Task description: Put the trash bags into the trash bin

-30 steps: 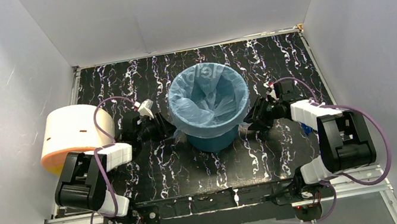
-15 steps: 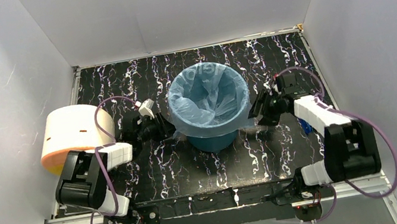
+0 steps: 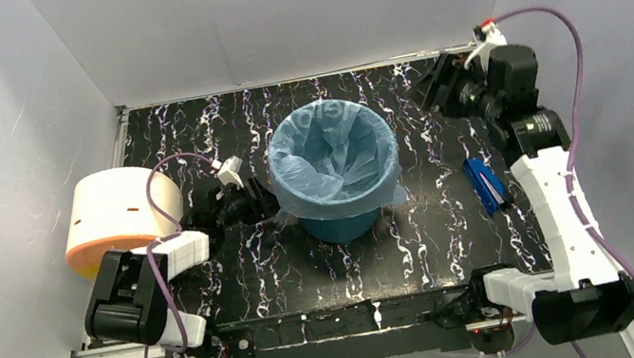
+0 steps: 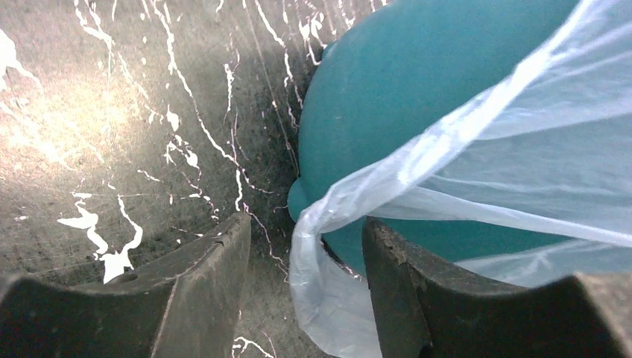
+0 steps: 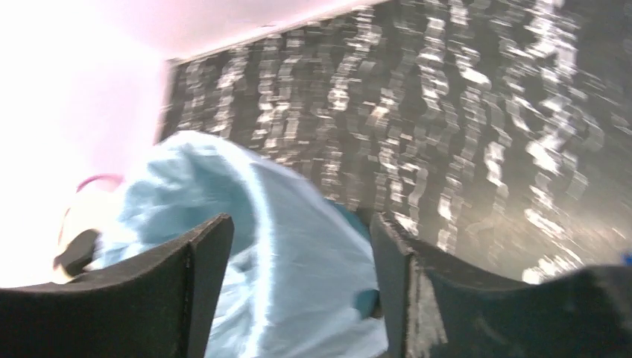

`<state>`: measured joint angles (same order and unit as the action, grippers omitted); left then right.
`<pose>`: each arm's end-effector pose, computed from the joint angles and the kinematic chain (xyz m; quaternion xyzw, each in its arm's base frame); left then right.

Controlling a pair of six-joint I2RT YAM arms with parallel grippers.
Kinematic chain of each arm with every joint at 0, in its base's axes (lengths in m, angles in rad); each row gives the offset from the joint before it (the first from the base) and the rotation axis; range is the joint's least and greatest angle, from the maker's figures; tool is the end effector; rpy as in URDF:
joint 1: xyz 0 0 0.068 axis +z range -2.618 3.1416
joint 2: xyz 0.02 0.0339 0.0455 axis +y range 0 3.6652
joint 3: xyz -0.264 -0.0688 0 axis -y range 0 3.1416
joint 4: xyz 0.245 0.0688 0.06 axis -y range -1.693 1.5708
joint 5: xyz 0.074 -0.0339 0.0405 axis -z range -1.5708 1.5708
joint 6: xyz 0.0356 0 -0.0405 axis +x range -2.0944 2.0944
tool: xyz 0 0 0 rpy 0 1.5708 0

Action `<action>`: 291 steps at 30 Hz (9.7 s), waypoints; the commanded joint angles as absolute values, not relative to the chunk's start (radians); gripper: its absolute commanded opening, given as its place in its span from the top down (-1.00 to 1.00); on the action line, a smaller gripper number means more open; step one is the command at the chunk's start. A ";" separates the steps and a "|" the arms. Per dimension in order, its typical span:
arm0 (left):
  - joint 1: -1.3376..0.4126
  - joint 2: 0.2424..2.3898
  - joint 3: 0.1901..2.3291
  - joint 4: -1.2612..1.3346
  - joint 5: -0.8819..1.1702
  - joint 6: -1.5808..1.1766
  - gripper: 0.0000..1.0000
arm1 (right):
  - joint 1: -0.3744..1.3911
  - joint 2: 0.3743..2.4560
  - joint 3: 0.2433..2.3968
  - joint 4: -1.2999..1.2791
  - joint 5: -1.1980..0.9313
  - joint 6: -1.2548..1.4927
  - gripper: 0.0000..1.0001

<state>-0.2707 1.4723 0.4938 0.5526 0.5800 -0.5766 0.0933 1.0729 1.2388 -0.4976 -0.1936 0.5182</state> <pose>0.2599 -0.0924 0.1636 0.0304 0.8197 -0.4325 0.3744 0.2270 0.0281 0.4096 0.1160 0.8039 0.2490 0.5275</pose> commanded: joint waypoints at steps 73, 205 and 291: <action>-0.273 1.437 0.525 0.462 0.668 -0.519 0.10 | 0.847 1.679 1.325 -0.532 0.068 0.181 -0.36; -0.272 1.333 0.654 0.212 0.614 -0.406 -0.09 | 0.836 1.751 1.377 -0.719 -0.067 0.332 -0.48; -0.262 0.867 0.683 0.031 0.057 -0.399 -0.84 | 0.060 1.041 0.888 -0.286 -0.271 0.631 -0.97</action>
<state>-0.2691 0.9325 0.6239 0.0658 0.1638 -0.4084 0.0662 1.0801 0.9852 -0.4328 -0.0334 0.5198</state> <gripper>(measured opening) 0.916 0.985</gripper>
